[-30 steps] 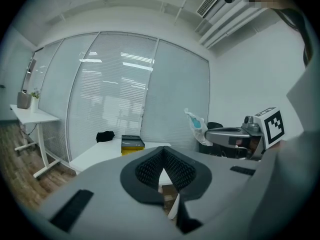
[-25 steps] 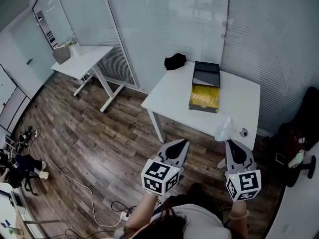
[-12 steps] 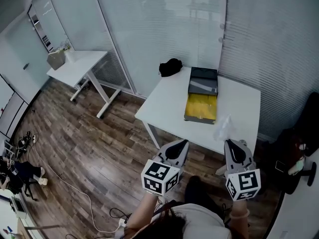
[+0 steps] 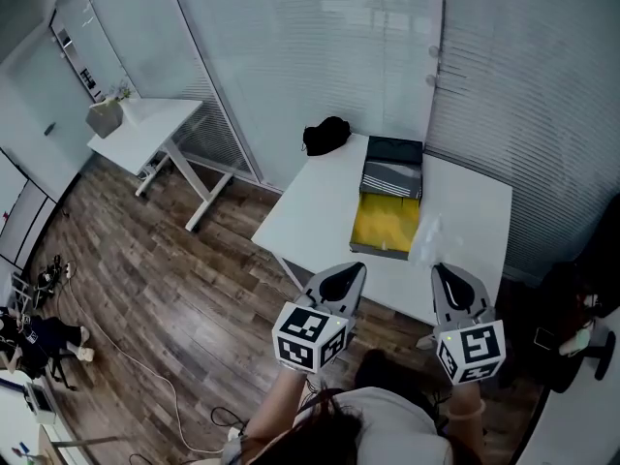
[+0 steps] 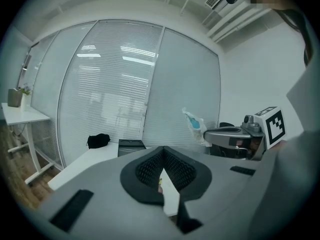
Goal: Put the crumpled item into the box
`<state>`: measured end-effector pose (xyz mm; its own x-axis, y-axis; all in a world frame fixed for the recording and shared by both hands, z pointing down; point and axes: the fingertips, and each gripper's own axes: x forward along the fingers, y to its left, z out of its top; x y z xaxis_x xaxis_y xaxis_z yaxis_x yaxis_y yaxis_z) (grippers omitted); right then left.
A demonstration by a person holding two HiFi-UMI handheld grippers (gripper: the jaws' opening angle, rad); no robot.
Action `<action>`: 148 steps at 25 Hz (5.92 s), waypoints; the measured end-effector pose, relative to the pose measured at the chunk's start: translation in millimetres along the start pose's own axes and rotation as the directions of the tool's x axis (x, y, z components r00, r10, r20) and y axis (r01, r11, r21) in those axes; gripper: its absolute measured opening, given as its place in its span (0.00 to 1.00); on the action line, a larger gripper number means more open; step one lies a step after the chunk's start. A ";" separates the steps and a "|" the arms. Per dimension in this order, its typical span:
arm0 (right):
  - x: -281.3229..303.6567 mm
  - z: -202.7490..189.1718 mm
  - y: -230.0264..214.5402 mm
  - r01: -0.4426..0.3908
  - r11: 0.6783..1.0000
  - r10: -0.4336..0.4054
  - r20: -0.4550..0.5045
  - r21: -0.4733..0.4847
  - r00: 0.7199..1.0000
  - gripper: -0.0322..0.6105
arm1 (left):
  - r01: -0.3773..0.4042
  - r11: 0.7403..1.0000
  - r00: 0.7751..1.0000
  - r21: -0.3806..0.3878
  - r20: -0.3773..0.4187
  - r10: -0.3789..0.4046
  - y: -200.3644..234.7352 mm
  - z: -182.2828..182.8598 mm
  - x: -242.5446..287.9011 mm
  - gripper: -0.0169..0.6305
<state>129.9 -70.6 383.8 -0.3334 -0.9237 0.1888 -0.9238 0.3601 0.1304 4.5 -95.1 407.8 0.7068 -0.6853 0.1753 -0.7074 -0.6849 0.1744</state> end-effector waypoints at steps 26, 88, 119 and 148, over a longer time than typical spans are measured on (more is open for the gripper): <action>129.8 -20.0 -41.3 -0.137 0.989 0.132 -0.086 -0.053 0.988 0.10 | -0.081 0.996 0.996 -0.039 -0.044 0.079 72.9 11.4 90.3 0.05; 286.1 -223.8 -31.9 -0.420 0.858 0.142 -0.648 -0.296 0.748 0.10 | -0.039 0.998 0.995 -0.055 -0.089 0.034 189.8 12.2 158.4 0.05; 280.3 -176.9 -35.8 -0.272 0.953 0.166 -0.518 -0.136 0.839 0.17 | -0.050 0.997 0.996 -0.052 -0.071 0.046 178.6 13.2 149.1 0.05; 192.9 -39.2 -50.4 -0.149 0.988 0.154 -0.144 0.047 0.978 0.10 | -0.108 0.994 0.994 -0.022 -0.019 0.107 125.0 23.2 118.6 0.05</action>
<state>119.5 -261.9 451.8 -0.4414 -0.8285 0.3446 -0.8716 0.4871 0.0548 -0.1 -267.8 427.8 0.6267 -0.7501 0.2111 -0.7793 -0.6015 0.1758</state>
